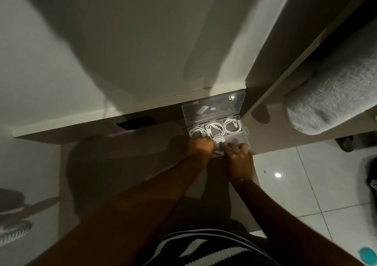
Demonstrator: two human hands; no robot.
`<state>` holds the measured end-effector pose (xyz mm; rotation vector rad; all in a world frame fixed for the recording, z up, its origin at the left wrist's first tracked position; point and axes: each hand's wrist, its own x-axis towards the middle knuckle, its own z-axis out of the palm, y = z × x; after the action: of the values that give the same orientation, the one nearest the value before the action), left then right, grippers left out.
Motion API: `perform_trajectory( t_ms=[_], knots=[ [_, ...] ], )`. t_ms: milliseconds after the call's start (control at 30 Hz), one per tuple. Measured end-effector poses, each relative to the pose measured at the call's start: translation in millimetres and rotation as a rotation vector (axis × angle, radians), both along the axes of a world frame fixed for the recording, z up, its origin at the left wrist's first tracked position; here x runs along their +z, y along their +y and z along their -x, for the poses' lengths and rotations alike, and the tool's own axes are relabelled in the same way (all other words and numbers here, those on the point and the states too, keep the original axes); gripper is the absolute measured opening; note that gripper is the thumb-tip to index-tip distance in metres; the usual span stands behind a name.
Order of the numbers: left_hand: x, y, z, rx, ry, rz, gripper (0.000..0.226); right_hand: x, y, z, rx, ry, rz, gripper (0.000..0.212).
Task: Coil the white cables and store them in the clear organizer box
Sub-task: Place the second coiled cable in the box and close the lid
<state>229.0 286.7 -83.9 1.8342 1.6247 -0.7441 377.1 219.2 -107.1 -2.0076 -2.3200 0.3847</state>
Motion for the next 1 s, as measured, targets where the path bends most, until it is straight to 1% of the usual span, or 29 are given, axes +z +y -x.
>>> perform_trajectory(
  t_ms=[67,133,267,367,433,567,700,767,833,900,933,1000],
  knots=[
    [1,-3,1,-0.012,-0.005,-0.032,0.035,1,-2,0,0.006,-0.072,0.024,0.048],
    [3,-9,3,-0.011,-0.027,-0.082,0.033,1,0,-3,-0.011,-0.084,0.005,0.048],
    [4,-21,3,-0.023,-0.039,-0.185,0.035,-3,10,-6,0.023,-0.118,-0.088,0.036],
    [11,-21,-2,0.013,-0.018,-0.182,0.034,-4,14,-5,0.088,-0.139,-0.099,0.030],
    [14,-21,-3,0.051,-0.043,-0.197,0.033,-4,16,-3,0.090,-0.158,-0.097,0.028],
    [13,-24,-3,0.075,-0.081,-0.252,0.032,-2,19,2,0.066,-0.178,-0.078,0.028],
    [10,-16,-7,0.001,-0.039,-0.139,0.029,0,14,5,0.031,-0.164,0.031,0.039],
    [10,-12,-1,0.003,-0.079,-0.164,0.030,-3,11,0,0.009,-0.098,0.082,0.043],
    [12,-14,13,0.045,-0.144,-0.296,0.032,-4,8,-5,-0.064,0.045,0.120,0.043],
    [14,-21,31,0.118,-0.212,-0.552,0.035,-3,10,-7,-0.222,0.249,0.163,0.041],
    [16,-25,39,0.158,-0.247,-0.702,0.036,-2,11,-8,-0.283,0.307,0.170,0.042],
    [19,-28,48,0.216,-0.263,-0.965,0.041,0,14,-7,-0.309,0.313,0.174,0.042]
  ],
)
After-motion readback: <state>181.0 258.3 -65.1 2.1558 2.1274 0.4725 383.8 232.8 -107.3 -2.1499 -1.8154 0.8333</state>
